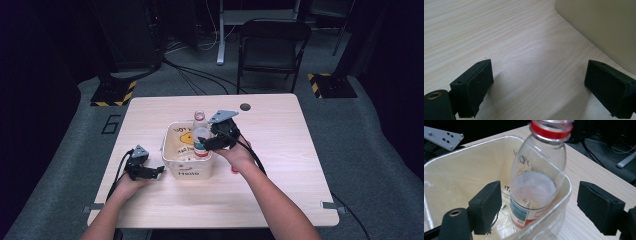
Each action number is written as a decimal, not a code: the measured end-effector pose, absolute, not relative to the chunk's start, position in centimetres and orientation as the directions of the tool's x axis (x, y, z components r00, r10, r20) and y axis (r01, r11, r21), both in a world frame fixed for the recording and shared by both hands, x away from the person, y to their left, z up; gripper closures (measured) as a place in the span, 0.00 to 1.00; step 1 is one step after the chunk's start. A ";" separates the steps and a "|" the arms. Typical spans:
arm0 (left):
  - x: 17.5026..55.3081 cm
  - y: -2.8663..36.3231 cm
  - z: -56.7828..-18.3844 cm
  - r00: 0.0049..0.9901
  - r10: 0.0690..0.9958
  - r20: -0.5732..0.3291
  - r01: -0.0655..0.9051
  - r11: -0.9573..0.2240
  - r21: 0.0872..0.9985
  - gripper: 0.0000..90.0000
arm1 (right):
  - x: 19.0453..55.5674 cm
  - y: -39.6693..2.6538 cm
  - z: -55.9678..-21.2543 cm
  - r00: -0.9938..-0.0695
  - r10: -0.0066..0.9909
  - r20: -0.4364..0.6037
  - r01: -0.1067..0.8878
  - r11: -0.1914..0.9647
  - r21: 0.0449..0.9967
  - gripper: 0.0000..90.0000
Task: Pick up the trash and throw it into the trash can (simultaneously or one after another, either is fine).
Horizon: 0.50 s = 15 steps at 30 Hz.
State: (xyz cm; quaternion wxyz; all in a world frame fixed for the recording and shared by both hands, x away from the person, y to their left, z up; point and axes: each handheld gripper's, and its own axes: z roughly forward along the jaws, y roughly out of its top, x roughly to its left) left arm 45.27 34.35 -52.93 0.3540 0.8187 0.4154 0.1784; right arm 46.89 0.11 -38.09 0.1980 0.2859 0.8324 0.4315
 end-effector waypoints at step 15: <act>45.3 34.4 -52.9 0.593 0.805 -0.003 0.556 -0.406 0.726 0.09 | 45.7 -3.1 -37.7 -0.745 0.662 -0.085 0.296 0.443 0.846 0.30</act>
